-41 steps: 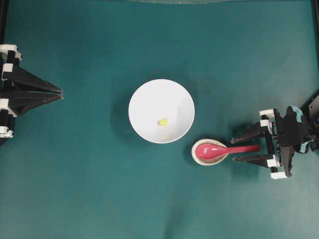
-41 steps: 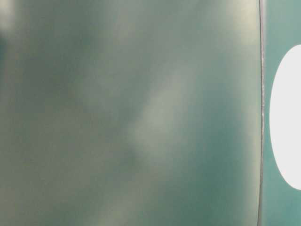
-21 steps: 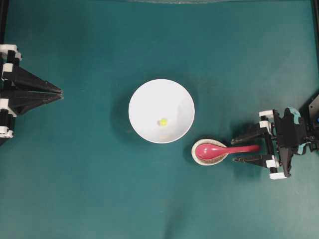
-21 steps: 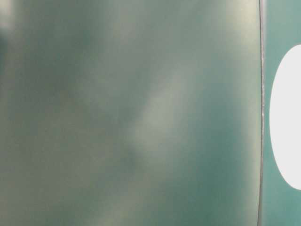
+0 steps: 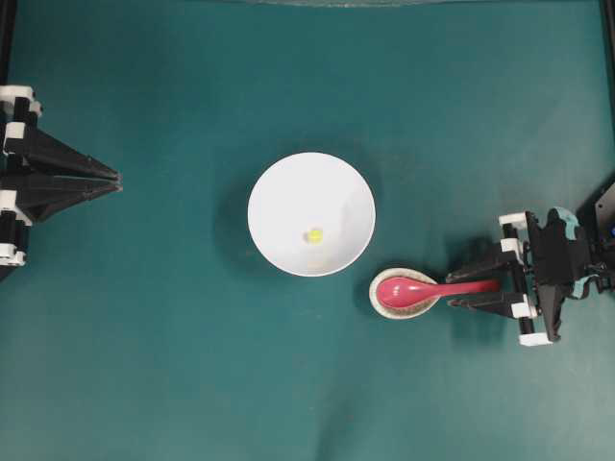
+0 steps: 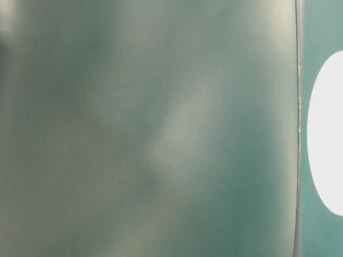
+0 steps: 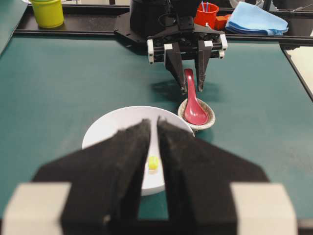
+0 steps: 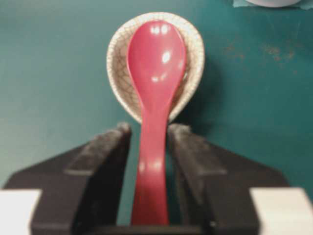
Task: Scoop the yellow hexagonal prism block from the bowl with a spoon using the right arm.
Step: 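Close the right gripper on the pink spoon handle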
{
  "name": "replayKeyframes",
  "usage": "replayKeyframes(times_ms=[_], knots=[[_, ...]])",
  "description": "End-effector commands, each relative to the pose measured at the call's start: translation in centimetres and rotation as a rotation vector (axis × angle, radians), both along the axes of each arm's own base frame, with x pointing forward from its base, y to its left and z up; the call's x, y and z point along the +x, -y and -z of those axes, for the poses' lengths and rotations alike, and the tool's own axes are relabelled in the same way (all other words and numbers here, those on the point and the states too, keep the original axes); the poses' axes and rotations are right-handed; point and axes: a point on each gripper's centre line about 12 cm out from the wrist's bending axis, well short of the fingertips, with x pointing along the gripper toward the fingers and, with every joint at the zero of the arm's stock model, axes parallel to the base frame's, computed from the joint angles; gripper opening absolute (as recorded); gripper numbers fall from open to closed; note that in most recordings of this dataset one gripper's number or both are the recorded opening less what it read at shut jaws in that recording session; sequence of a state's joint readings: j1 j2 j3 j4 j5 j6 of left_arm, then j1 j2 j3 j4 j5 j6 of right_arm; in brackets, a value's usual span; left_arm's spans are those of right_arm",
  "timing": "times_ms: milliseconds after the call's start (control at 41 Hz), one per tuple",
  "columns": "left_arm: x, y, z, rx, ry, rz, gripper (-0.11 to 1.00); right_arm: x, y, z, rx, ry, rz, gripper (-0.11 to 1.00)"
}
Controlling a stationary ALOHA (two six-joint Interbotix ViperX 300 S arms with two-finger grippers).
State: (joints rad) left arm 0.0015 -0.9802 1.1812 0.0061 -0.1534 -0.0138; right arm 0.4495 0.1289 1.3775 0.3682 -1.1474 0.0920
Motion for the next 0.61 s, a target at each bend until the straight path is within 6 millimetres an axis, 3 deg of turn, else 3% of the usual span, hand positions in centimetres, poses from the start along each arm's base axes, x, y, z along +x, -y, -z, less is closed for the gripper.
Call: replayKeyframes(times_ms=[0, 317, 585], knots=[[0.31, -0.03, -1.04, 0.0, 0.029, -0.001, 0.14, 0.19, -0.1, -0.21, 0.01, 0.007, 0.007, 0.41], [0.32, -0.02, -1.1, 0.002, 0.031, -0.001, 0.14, 0.44, -0.07, 0.19, 0.016, -0.034, 0.03, 0.23], [0.31, -0.02, -0.98, 0.002, 0.025, -0.001, 0.14, 0.76, -0.23, -0.36, 0.031, -0.011, 0.03, 0.21]])
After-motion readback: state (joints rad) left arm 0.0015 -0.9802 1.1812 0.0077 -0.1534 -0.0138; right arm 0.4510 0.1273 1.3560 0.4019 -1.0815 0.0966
